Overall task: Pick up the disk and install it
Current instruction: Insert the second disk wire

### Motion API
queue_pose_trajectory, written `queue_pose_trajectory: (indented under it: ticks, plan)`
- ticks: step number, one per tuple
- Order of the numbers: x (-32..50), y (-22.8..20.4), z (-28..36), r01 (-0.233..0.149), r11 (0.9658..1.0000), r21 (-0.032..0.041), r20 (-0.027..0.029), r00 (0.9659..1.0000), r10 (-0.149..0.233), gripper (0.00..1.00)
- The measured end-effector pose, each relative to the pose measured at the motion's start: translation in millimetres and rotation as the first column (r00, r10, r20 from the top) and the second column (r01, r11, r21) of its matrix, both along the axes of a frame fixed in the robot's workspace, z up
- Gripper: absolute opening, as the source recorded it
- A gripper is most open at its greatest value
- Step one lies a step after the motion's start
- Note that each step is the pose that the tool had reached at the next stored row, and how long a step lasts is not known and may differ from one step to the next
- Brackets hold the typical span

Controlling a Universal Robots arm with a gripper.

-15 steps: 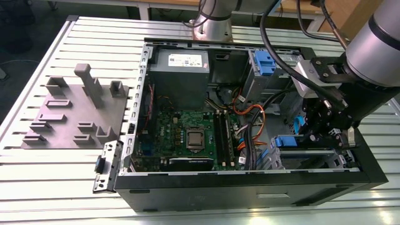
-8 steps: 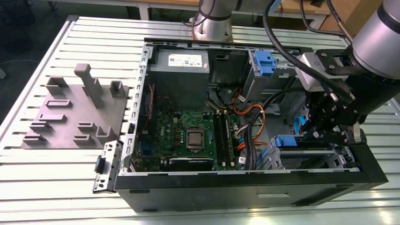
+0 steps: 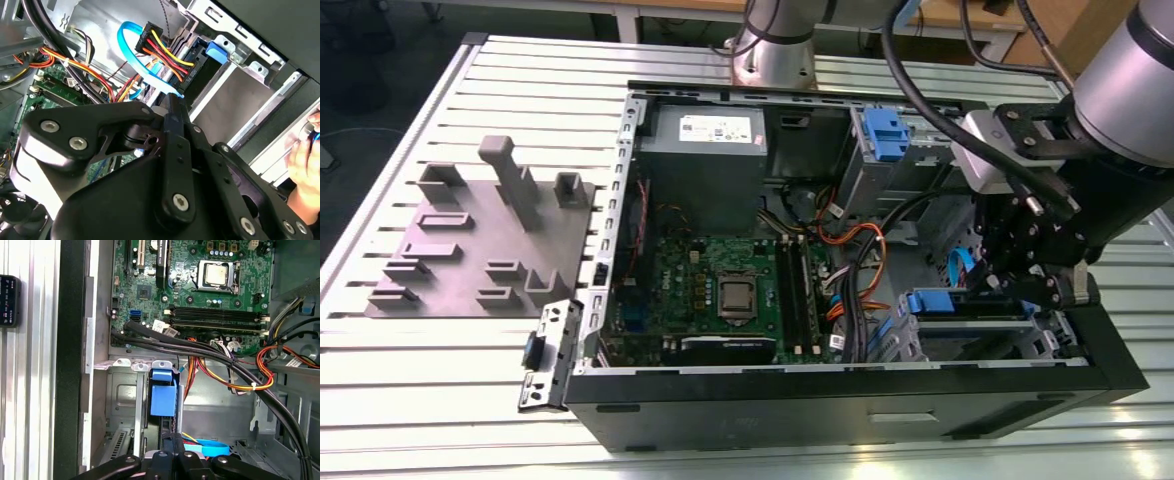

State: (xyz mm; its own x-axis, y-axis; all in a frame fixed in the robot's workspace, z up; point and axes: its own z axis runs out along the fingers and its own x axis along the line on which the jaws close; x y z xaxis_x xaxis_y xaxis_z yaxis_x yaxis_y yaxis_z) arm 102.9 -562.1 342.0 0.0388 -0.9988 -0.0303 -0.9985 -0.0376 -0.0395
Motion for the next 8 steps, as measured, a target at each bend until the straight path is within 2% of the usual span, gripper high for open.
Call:
queue_pose_trajectory:
  ticks: [8]
  plan:
    - [0.0, 0.0, 0.0, 0.000, 1.0000, 0.0003, 0.0000, 1.0000, 0.000, 0.11]
